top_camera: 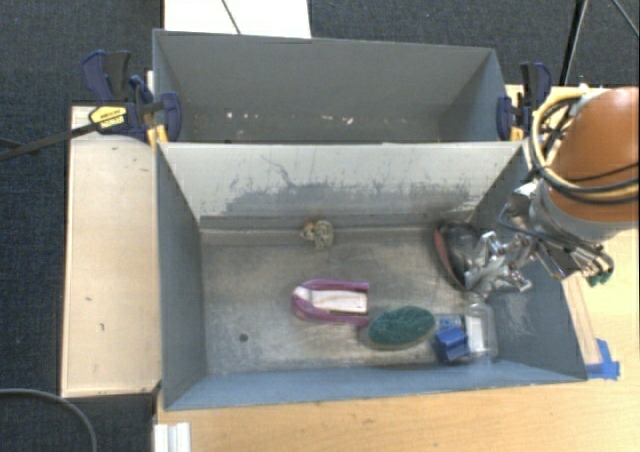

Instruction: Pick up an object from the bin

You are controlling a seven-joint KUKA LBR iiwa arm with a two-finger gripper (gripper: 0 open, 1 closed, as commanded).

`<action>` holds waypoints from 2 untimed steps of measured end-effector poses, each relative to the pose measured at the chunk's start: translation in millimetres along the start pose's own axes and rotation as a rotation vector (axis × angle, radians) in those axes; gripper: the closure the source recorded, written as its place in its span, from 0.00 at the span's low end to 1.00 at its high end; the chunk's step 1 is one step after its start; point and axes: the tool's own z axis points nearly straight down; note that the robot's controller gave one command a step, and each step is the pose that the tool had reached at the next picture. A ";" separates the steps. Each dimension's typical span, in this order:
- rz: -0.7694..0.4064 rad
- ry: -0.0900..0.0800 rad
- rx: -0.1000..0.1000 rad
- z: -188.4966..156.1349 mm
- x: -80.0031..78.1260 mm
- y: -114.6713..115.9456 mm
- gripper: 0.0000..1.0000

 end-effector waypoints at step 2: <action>-0.090 0.003 0.000 127.5 0.6 25.7 0.00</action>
Offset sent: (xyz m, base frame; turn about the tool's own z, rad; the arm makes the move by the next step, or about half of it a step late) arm 0.0000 0.0000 0.0000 0.0000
